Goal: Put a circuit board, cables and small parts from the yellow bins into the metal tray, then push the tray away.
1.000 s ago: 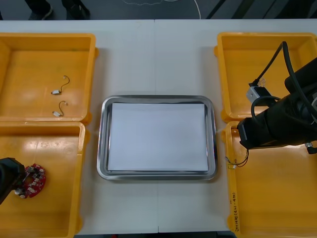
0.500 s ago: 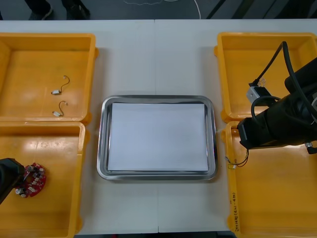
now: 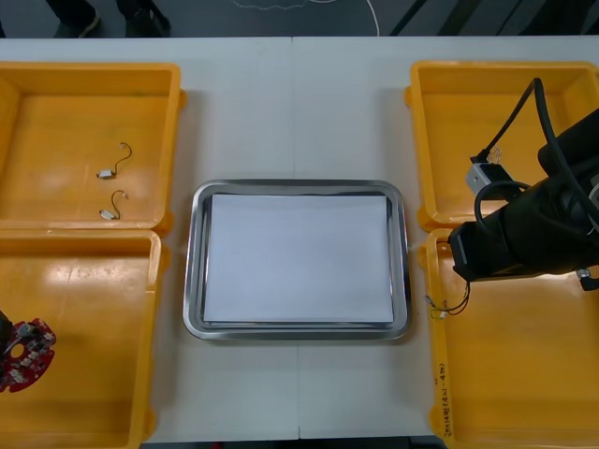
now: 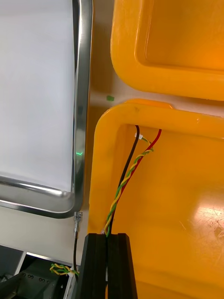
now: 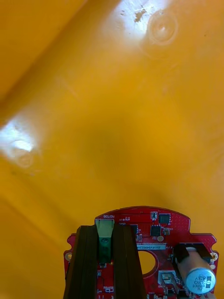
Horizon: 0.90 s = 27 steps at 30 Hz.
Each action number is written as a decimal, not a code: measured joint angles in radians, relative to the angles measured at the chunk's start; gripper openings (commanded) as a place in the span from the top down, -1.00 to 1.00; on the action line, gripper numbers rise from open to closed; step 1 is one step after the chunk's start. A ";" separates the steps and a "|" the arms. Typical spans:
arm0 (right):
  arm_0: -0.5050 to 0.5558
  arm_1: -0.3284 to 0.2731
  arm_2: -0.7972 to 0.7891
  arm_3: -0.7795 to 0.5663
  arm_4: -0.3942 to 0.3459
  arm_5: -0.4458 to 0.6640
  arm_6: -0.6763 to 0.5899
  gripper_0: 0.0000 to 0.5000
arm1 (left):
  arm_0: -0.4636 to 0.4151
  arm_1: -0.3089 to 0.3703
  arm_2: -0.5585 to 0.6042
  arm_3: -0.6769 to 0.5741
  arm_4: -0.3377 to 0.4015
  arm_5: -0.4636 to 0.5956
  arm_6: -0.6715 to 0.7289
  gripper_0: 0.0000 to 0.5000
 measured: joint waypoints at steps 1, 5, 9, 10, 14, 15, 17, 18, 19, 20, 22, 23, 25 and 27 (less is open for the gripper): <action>0.000 0.000 0.000 0.000 0.000 0.000 0.000 1.00 | -0.001 0.016 0.004 -0.004 0.015 0.015 0.000 1.00; 0.000 0.000 0.000 0.000 0.000 0.000 0.000 1.00 | -0.013 0.083 0.023 -0.016 0.086 0.065 0.000 1.00; 0.000 0.000 0.000 0.000 0.000 0.000 0.000 1.00 | -0.038 0.153 0.030 -0.031 0.145 0.104 0.000 1.00; 0.000 0.000 0.000 0.000 0.000 0.000 0.000 1.00 | -0.048 0.168 0.030 -0.036 0.161 0.114 0.000 1.00; 0.000 0.000 0.000 0.000 0.000 0.000 0.000 1.00 | -0.097 0.222 0.031 -0.056 0.230 0.125 0.000 1.00; 0.000 0.000 0.000 0.000 0.000 0.000 0.000 1.00 | -0.111 0.233 0.031 -0.059 0.248 0.125 0.000 1.00; 0.000 0.000 0.000 0.000 0.001 0.000 0.000 1.00 | -0.142 0.256 0.031 -0.061 0.291 0.125 0.000 1.00; 0.000 0.000 0.000 0.000 0.001 0.000 0.000 1.00 | -0.159 0.266 0.031 -0.061 0.313 0.125 0.000 1.00; 0.000 0.000 0.000 0.000 0.001 0.000 0.000 1.00 | -0.174 0.275 0.031 -0.062 0.331 0.125 0.000 1.00; 0.000 0.000 0.000 0.000 0.001 0.000 0.000 1.00 | -0.189 0.284 0.031 -0.062 0.350 0.125 0.000 1.00; 0.000 0.000 0.000 0.000 0.001 0.000 0.000 1.00 | -0.217 0.301 0.031 -0.063 0.382 0.126 0.000 1.00; 0.000 0.000 0.000 0.000 0.002 0.000 0.000 1.00 | -0.230 0.309 0.031 -0.064 0.392 0.126 0.000 1.00; 0.000 0.000 0.000 0.000 0.002 0.000 0.000 1.00 | -0.257 0.327 0.024 -0.065 0.409 0.126 0.000 1.00; 0.000 0.000 0.000 0.000 0.003 0.000 0.000 1.00 | -0.286 0.343 0.007 -0.066 0.416 0.126 0.000 1.00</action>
